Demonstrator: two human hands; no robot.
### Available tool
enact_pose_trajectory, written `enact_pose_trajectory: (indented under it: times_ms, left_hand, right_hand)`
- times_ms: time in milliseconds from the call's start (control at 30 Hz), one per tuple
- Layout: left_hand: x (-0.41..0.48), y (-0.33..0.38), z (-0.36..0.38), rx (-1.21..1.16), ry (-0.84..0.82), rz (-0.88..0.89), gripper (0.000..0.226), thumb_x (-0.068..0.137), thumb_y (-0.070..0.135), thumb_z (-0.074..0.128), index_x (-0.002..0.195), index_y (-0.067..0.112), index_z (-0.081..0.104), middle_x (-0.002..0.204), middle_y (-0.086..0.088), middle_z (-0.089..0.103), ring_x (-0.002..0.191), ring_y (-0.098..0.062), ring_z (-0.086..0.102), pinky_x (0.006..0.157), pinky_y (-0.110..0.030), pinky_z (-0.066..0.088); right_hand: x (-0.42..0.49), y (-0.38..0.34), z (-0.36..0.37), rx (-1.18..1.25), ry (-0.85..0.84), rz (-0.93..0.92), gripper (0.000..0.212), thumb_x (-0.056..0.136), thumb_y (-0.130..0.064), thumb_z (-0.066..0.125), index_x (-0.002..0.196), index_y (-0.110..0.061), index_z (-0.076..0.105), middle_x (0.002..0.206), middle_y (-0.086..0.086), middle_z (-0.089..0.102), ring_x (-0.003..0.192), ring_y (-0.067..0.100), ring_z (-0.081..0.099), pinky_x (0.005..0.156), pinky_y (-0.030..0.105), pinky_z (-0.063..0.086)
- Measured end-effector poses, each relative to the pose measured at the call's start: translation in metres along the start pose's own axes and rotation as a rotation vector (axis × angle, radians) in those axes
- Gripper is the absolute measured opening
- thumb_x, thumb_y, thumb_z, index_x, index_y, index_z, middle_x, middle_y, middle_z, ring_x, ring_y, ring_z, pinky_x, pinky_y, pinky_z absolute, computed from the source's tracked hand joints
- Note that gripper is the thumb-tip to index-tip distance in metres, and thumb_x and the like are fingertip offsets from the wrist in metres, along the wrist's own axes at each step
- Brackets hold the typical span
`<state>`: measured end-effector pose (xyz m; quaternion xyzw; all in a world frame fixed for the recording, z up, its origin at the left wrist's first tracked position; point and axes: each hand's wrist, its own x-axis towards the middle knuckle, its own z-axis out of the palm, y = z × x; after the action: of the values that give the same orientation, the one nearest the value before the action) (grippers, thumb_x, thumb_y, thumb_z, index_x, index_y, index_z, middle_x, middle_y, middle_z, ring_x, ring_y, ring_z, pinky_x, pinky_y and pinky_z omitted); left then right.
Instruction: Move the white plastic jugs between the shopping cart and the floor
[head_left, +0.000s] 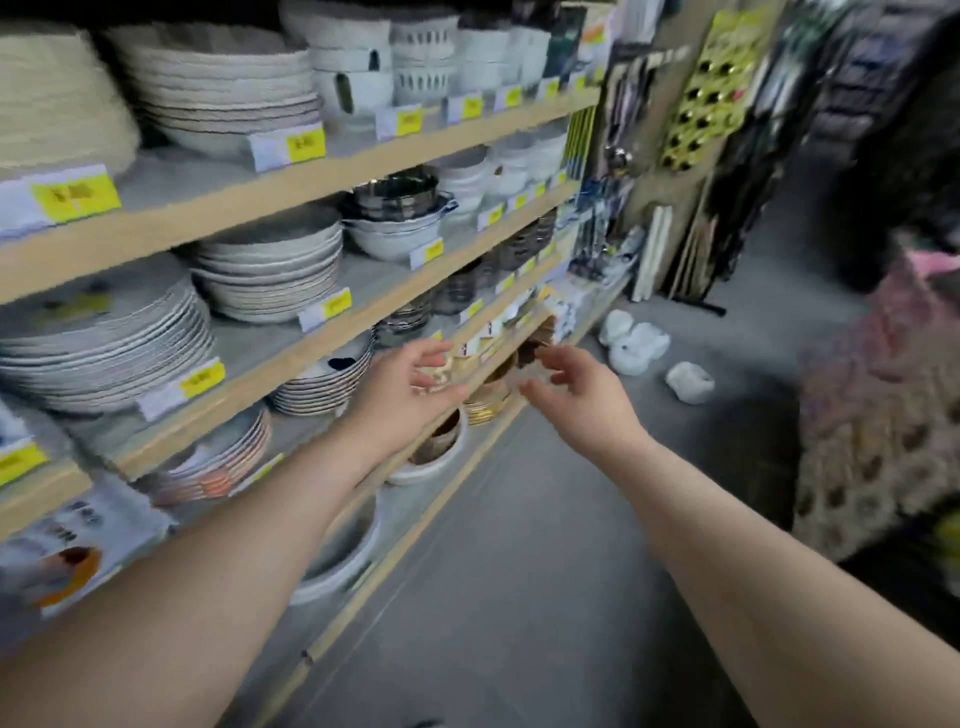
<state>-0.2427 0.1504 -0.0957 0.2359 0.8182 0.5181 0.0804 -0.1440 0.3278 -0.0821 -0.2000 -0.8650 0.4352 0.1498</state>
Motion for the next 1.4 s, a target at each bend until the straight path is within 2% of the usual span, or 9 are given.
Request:
enact_pose_trajectory:
  times_ms: [133, 233, 400, 733, 800, 967, 1100, 1233, 1400]
  left_hand:
    - [0.085, 0.006, 0.044, -0.019, -0.142, 0.033, 0.043, 0.080, 0.020, 0.077, 0.116, 0.032, 0.058, 0.117, 0.004, 0.063, 0.095, -0.015, 0.061, 0.083, -0.030, 0.051]
    - [0.138, 0.012, 0.084, -0.024, -0.222, 0.049, 0.045, 0.080, 0.018, 0.076, 0.121, 0.025, 0.058, 0.118, 0.001, 0.062, 0.095, -0.018, 0.061, 0.089, -0.030, 0.050]
    - [0.225, 0.023, 0.163, 0.000, -0.344, 0.091, 0.043, 0.082, 0.025, 0.075, 0.120, 0.032, 0.057, 0.116, 0.009, 0.061, 0.096, -0.011, 0.063, 0.090, -0.029, 0.050]
    - [0.410, 0.061, 0.324, -0.016, -0.407, 0.034, 0.046, 0.083, 0.021, 0.074, 0.125, 0.024, 0.057, 0.117, 0.005, 0.062, 0.100, -0.018, 0.063, 0.083, -0.019, 0.048]
    - [0.443, 0.066, 0.349, -0.030, -0.426, 0.028, 0.044, 0.083, 0.021, 0.074, 0.123, 0.026, 0.057, 0.117, 0.005, 0.062, 0.099, -0.018, 0.064, 0.088, -0.027, 0.051]
    - [0.535, 0.069, 0.414, -0.007, -0.491, 0.009, 0.037, 0.083, 0.023, 0.073, 0.114, 0.035, 0.057, 0.113, 0.009, 0.061, 0.092, -0.013, 0.063, 0.084, -0.030, 0.051]
    - [0.620, 0.067, 0.477, 0.012, -0.600, 0.019, 0.037, 0.083, 0.022, 0.074, 0.116, 0.031, 0.058, 0.114, 0.006, 0.062, 0.091, -0.015, 0.063, 0.081, -0.027, 0.049]
    - [0.709, 0.080, 0.530, 0.030, -0.668, 0.038, 0.041, 0.084, 0.021, 0.073, 0.122, 0.024, 0.059, 0.113, 0.005, 0.062, 0.088, -0.016, 0.062, 0.074, -0.018, 0.046]
    - [0.794, 0.098, 0.591, 0.038, -0.741, 0.025, 0.038, 0.085, 0.018, 0.071, 0.121, 0.021, 0.059, 0.109, 0.004, 0.061, 0.080, -0.010, 0.058, 0.071, -0.010, 0.043]
  right_hand:
    - [0.057, 0.039, -0.027, -0.005, 0.111, 0.107, 0.047, 0.087, -0.037, 0.066, 0.130, -0.020, 0.055, 0.122, -0.008, 0.058, 0.112, 0.011, 0.055, 0.087, 0.026, 0.044]
    - [0.094, 0.073, -0.049, 0.010, 0.183, 0.185, 0.046, 0.086, -0.036, 0.068, 0.128, -0.021, 0.057, 0.120, -0.009, 0.059, 0.109, 0.011, 0.056, 0.089, 0.029, 0.048]
    - [0.164, 0.139, -0.092, 0.004, 0.243, 0.266, 0.045, 0.085, -0.035, 0.069, 0.126, -0.021, 0.058, 0.118, -0.008, 0.059, 0.105, 0.010, 0.057, 0.088, 0.035, 0.052]
    - [0.341, 0.260, -0.201, -0.023, 0.205, 0.363, 0.047, 0.085, -0.036, 0.069, 0.128, -0.021, 0.057, 0.121, -0.004, 0.059, 0.103, 0.011, 0.056, 0.086, 0.023, 0.043]
    - [0.373, 0.278, -0.217, -0.036, 0.195, 0.385, 0.049, 0.085, -0.037, 0.069, 0.129, -0.020, 0.057, 0.123, -0.004, 0.060, 0.105, 0.011, 0.057, 0.089, 0.025, 0.045]
    - [0.454, 0.325, -0.247, -0.039, 0.184, 0.451, 0.050, 0.085, -0.037, 0.069, 0.130, -0.020, 0.056, 0.122, -0.001, 0.060, 0.107, 0.015, 0.059, 0.096, 0.035, 0.049]
    - [0.528, 0.365, -0.272, -0.053, 0.243, 0.501, 0.046, 0.086, -0.033, 0.068, 0.127, -0.016, 0.058, 0.116, -0.002, 0.060, 0.106, 0.016, 0.059, 0.094, 0.033, 0.048]
    - [0.604, 0.399, -0.303, -0.058, 0.312, 0.571, 0.043, 0.086, -0.031, 0.068, 0.126, -0.017, 0.058, 0.117, 0.000, 0.061, 0.098, 0.015, 0.059, 0.073, 0.020, 0.046]
    - [0.674, 0.440, -0.344, -0.001, 0.363, 0.662, 0.046, 0.086, -0.033, 0.068, 0.127, -0.017, 0.058, 0.117, -0.001, 0.059, 0.105, 0.017, 0.060, 0.087, 0.025, 0.044]
